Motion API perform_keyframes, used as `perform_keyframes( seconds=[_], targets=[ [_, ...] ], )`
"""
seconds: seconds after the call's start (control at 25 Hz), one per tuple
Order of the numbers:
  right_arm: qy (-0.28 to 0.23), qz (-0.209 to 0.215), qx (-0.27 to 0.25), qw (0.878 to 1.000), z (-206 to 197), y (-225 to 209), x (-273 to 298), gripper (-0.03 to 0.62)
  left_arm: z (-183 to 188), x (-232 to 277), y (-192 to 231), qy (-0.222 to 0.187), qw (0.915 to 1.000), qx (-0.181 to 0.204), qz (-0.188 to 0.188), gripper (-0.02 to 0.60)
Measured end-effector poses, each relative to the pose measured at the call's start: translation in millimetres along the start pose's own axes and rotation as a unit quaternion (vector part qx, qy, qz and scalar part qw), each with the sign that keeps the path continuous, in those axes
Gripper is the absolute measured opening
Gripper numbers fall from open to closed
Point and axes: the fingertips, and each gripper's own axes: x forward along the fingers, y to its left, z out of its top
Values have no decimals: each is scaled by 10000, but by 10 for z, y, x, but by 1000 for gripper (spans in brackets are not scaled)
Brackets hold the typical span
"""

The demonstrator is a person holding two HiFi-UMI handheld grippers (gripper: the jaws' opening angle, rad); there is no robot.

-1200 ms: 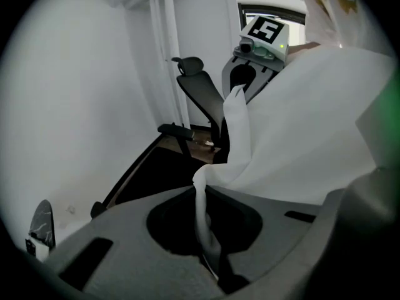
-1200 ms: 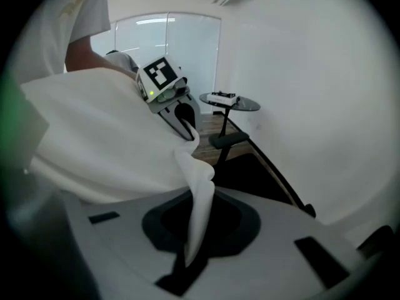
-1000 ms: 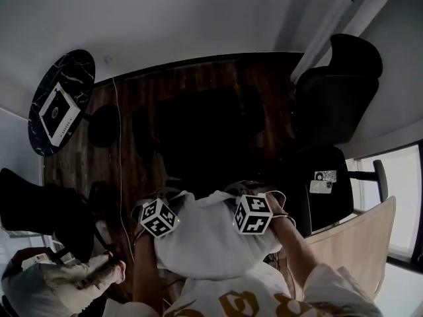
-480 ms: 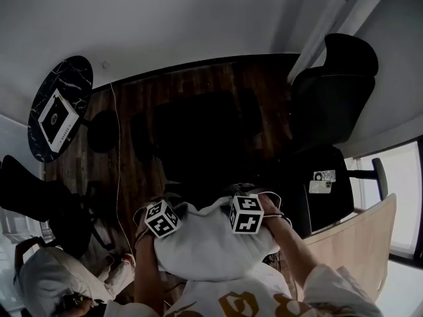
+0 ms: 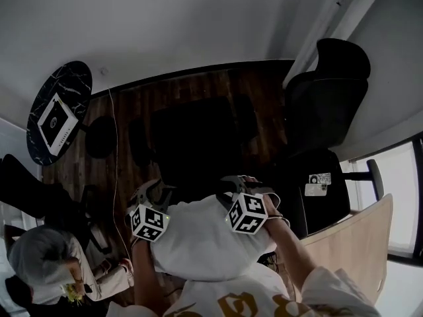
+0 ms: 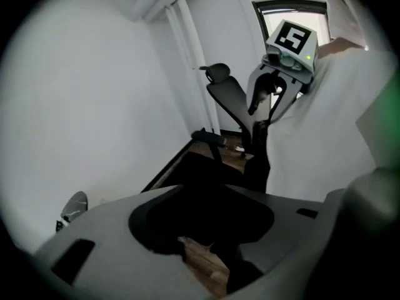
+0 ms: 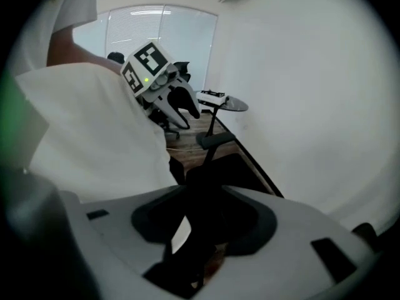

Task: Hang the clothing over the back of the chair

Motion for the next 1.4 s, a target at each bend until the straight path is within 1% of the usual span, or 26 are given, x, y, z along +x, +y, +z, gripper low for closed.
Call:
perform_keyframes(
  seconds=[0.08, 0.16, 0.2, 0.28, 0.36, 0.4, 0.48, 0.56, 0.64, 0.76, 0.84, 0.92, 0.96, 1.0, 1.08, 1.2, 1.28, 1.4],
  targets=[
    [-375, -413, 419, 9976, 120, -207, -135, 160, 175, -185, 249, -359, 9979, -318, 446, 181],
    [-700, -808, 770, 9913, 215, -398, -284, 164, 360, -405, 476, -751, 9919, -592, 839, 153],
    [-767, -1016, 874, 9880, 233, -489, -357, 164, 443, -507, 565, -897, 9891, -650, 972, 153],
    [-744, -1410, 1027, 9819, 225, -658, -487, 167, 615, -714, 693, -1117, 9852, -619, 1143, 153],
    [-654, -1669, 1147, 9771, 209, -785, -597, 170, 728, -894, 745, -1291, 9822, -633, 1207, 137],
    [-602, -1736, 1172, 9760, 208, -822, -641, 171, 750, -961, 742, -1354, 9812, -675, 1199, 112],
    [-484, -1809, 1133, 9758, 213, -845, -724, 180, 748, -1053, 688, -1404, 9807, -765, 1128, 36],
    [-355, -1887, 1032, 9759, 210, -831, -820, 170, 720, -1107, 610, -1385, 9813, -848, 1036, 27],
    [-253, -2003, 964, 9746, 204, -800, -929, 146, 682, -1161, 552, -1365, 9810, -960, 991, 21],
    [-243, -2236, 1019, 9690, 195, -757, -1113, 137, 644, -1251, 480, -1466, 9776, -1171, 951, 21],
    [-359, -2338, 1230, 9638, 192, -724, -1227, 137, 645, -1332, 396, -1628, 9737, -1393, 773, 21],
    [-441, -2474, 1420, 9574, 179, -686, -1348, 133, 683, -1456, 312, -1902, 9657, -1691, 521, 21],
    [-444, -2576, 1457, 9542, 173, -669, -1412, 132, 695, -1527, 289, -2030, 9614, -1803, 453, 21],
    [-455, -2694, 1480, 9505, 169, -656, -1478, 130, 698, -1596, 272, -2125, 9583, -1865, 424, 21],
    [-593, -2975, 1570, 9399, 174, -646, -1624, 130, 681, -1718, 230, -2232, 9556, -1877, 427, 21],
    [-778, -3548, 1638, 9172, 170, -678, -1899, 133, 617, -1858, 154, -2301, 9541, -1864, 454, 21],
    [-770, -3924, 1525, 9038, 149, -690, -2076, 137, 571, -1938, 102, -2321, 9535, -1864, 464, 21],
    [-583, -4271, 1361, 8920, 62, -672, -2316, 143, 534, -2049, 22, -2336, 9537, -1822, 522, 21]
  ],
)
